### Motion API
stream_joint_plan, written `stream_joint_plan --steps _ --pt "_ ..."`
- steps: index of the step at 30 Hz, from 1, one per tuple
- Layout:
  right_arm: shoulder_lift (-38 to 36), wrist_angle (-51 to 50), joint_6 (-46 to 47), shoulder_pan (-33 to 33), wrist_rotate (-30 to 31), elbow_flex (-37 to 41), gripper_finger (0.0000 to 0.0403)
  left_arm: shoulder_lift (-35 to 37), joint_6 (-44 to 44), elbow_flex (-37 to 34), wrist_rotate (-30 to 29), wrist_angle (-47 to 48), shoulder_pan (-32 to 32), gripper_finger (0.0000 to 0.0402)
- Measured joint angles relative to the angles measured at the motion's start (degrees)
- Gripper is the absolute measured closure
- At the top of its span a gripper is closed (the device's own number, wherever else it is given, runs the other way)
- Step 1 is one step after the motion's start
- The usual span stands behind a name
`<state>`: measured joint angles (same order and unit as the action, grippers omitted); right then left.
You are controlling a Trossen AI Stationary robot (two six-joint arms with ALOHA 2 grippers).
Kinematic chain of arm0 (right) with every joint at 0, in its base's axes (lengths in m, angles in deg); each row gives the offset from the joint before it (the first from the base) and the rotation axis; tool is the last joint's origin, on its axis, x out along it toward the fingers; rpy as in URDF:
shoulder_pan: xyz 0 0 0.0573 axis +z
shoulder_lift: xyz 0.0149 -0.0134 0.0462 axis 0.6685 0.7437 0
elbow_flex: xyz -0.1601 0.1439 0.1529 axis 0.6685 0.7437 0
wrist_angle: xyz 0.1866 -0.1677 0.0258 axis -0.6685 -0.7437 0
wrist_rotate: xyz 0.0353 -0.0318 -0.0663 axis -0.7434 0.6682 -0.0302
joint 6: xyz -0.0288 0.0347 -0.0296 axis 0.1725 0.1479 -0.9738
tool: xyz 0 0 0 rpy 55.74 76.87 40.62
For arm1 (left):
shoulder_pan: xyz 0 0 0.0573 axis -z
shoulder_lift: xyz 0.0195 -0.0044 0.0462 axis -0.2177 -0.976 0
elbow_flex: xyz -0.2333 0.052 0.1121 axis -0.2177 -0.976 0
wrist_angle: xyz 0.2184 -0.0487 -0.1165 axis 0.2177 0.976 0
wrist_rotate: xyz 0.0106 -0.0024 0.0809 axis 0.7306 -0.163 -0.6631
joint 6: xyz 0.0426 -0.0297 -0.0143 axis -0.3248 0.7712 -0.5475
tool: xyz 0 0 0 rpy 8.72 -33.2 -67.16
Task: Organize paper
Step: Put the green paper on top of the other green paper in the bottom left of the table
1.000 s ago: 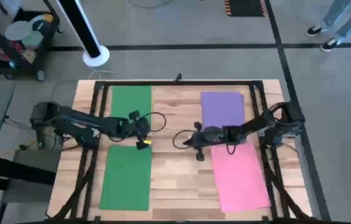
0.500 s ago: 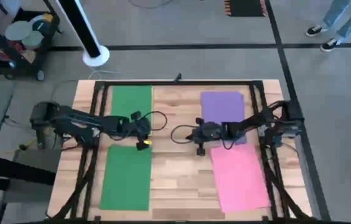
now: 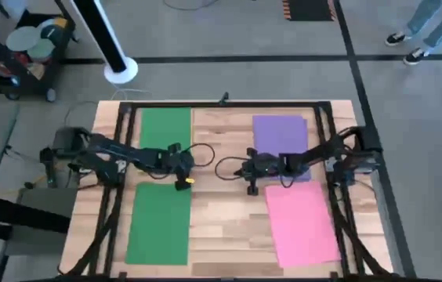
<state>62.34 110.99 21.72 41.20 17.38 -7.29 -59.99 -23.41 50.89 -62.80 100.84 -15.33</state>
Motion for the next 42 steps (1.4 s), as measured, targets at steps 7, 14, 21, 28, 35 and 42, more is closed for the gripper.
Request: stream_joint_plan --steps 7,14,21,28,35,42 --pt "0.0 -0.1 0.4 0.0 0.0 0.0 0.0403 0.1 0.6 0.0 -0.1 3.3 -1.3 0.0327" --pt "0.0 -0.1 0.4 0.0 0.0 0.0 0.0403 0.0 0.5 3.3 -0.1 9.4 -1.0 0.04" --pt "0.0 -0.2 0.5 0.0 0.0 0.0 0.0403 0.0 3.8 12.5 1.6 25.1 2.7 0.0401" --pt "0.0 -0.1 0.3 0.0 0.0 0.0 0.0403 0.9 12.8 18.0 10.9 29.7 12.2 0.0401" --pt "0.0 -0.1 -0.1 0.0 0.0 0.0 0.0403 1.5 30.8 17.5 16.8 30.8 25.9 0.0401" --pt "0.0 0.3 -0.1 0.0 0.0 0.0 0.0403 1.4 52.9 16.7 20.8 30.2 42.3 0.0402"
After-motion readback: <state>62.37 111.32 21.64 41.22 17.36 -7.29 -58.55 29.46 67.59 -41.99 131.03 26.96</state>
